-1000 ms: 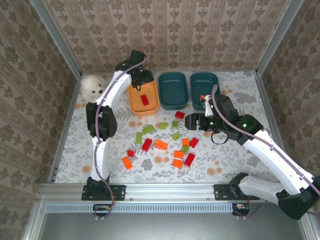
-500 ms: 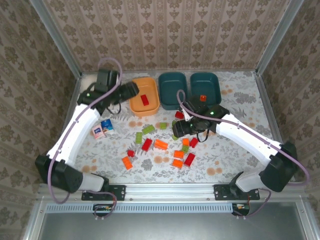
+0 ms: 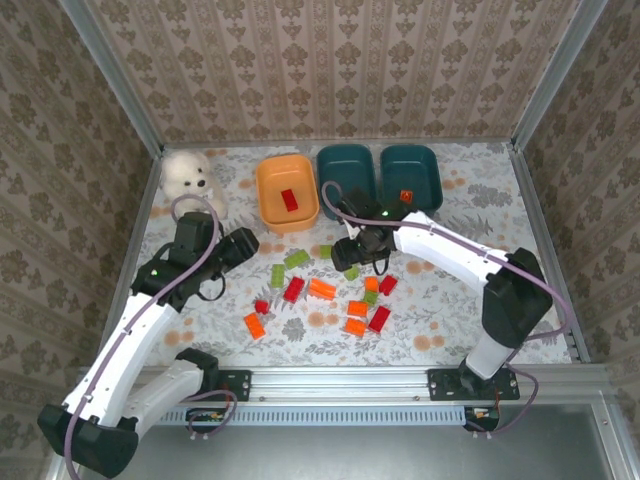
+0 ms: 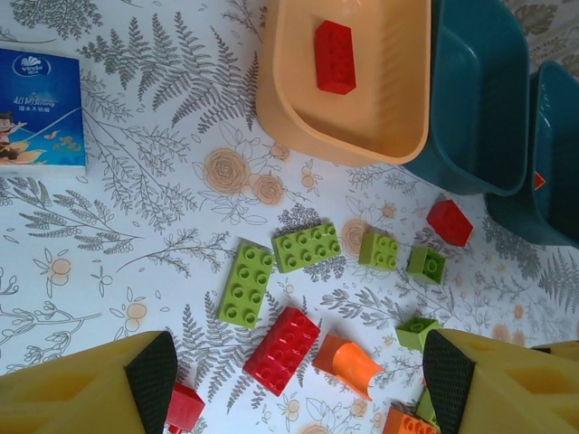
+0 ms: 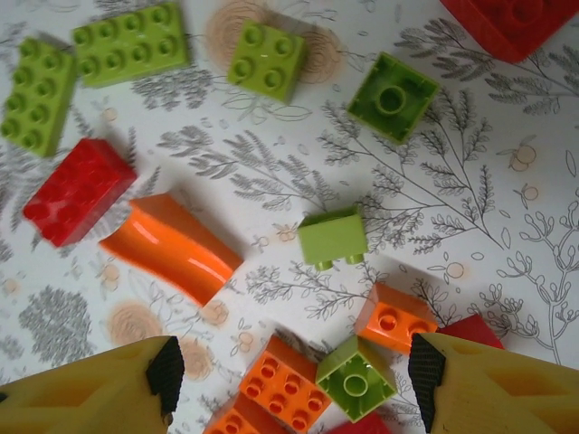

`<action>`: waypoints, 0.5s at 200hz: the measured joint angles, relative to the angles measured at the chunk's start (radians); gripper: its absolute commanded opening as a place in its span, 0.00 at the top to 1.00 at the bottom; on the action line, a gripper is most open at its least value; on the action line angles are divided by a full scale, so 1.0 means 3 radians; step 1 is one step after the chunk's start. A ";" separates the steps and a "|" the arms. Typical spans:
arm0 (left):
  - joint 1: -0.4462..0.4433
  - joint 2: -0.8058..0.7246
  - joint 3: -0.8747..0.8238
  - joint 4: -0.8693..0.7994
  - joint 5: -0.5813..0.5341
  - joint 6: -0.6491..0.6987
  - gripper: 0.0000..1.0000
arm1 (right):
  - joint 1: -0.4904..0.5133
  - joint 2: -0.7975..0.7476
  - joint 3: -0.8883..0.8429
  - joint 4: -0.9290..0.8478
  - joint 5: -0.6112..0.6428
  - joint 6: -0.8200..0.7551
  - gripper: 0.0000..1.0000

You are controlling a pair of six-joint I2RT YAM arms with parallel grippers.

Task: Sort the legos into containers by color

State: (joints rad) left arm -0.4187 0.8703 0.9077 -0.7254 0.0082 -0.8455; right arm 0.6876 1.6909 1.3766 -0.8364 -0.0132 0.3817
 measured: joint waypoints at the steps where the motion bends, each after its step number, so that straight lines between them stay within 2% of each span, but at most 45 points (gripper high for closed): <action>1: 0.0000 0.0000 -0.0001 0.0000 -0.0003 0.0000 0.24 | -0.0008 0.0015 0.0008 0.0001 0.0006 0.0010 0.30; 56: -0.0013 0.0000 -0.0055 0.0053 -0.0018 -0.0034 0.25 | -0.0160 0.0609 0.0286 0.0164 0.0123 0.0427 0.30; 100: -0.0067 0.0062 -0.0060 0.0136 -0.0015 -0.0052 0.25 | -0.0262 0.1083 0.0552 0.0221 0.0125 0.0678 0.34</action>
State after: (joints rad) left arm -0.4389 0.8890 0.8898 -0.6846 0.0036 -0.8612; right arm 0.6090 2.0159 1.5421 -0.7700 0.0242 0.5850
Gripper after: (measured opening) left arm 0.754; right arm 0.669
